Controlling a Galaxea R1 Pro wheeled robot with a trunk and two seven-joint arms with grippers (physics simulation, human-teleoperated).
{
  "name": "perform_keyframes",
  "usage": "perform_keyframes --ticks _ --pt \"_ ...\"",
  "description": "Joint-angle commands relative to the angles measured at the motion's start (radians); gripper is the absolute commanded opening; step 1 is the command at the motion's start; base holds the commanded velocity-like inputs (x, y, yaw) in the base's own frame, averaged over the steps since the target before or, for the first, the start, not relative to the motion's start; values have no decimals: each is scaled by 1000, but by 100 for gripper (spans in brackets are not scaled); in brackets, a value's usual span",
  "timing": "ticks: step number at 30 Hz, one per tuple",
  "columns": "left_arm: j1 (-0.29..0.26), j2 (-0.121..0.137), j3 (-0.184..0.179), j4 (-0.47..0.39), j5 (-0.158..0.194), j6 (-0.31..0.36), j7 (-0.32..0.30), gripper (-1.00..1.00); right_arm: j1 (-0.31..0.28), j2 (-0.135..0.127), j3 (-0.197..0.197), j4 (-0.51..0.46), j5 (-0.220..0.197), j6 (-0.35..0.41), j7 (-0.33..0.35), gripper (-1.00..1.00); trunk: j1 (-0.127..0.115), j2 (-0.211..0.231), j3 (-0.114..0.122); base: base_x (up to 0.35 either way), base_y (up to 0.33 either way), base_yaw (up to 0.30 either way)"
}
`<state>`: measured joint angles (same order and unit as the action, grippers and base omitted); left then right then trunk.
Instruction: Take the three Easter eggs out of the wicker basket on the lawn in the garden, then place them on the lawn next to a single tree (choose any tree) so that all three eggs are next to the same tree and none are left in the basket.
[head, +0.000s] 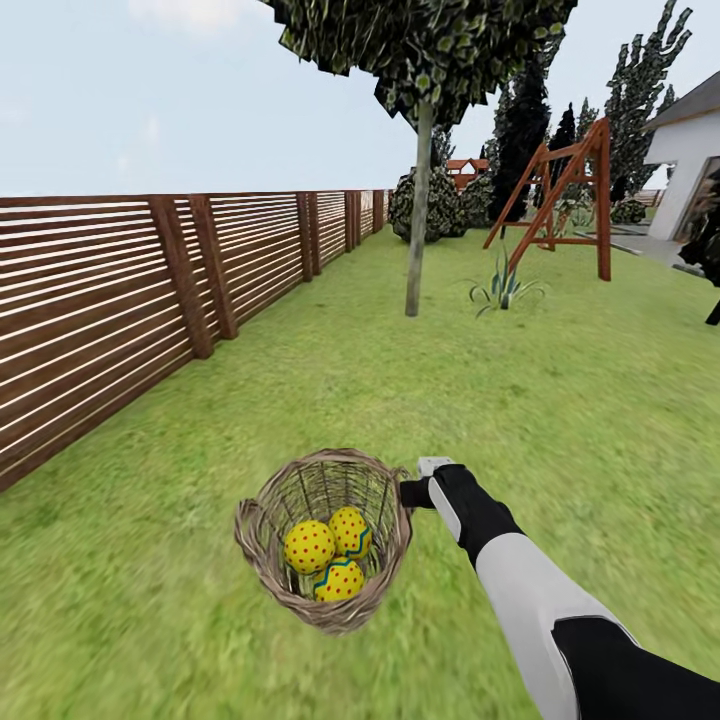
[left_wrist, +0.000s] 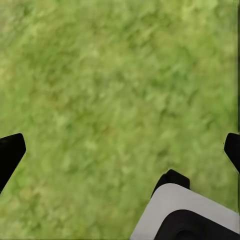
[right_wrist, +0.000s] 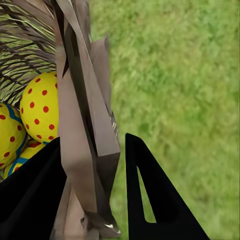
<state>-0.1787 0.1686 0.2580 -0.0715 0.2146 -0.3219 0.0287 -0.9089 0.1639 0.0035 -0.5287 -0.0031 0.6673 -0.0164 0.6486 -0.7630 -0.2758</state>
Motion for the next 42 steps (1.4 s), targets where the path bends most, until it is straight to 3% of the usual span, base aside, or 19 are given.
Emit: perform_keyframes --ticks 1,42 --pt "-1 0 -5 1 10 -3 0 100 -1 0 0 -2 -9 5 -1 -100 1 -1 -1 331 0 0" --pt "-1 0 -5 1 10 -3 0 100 -1 0 -1 -2 -9 5 -2 -100 1 -1 -1 331 0 0"
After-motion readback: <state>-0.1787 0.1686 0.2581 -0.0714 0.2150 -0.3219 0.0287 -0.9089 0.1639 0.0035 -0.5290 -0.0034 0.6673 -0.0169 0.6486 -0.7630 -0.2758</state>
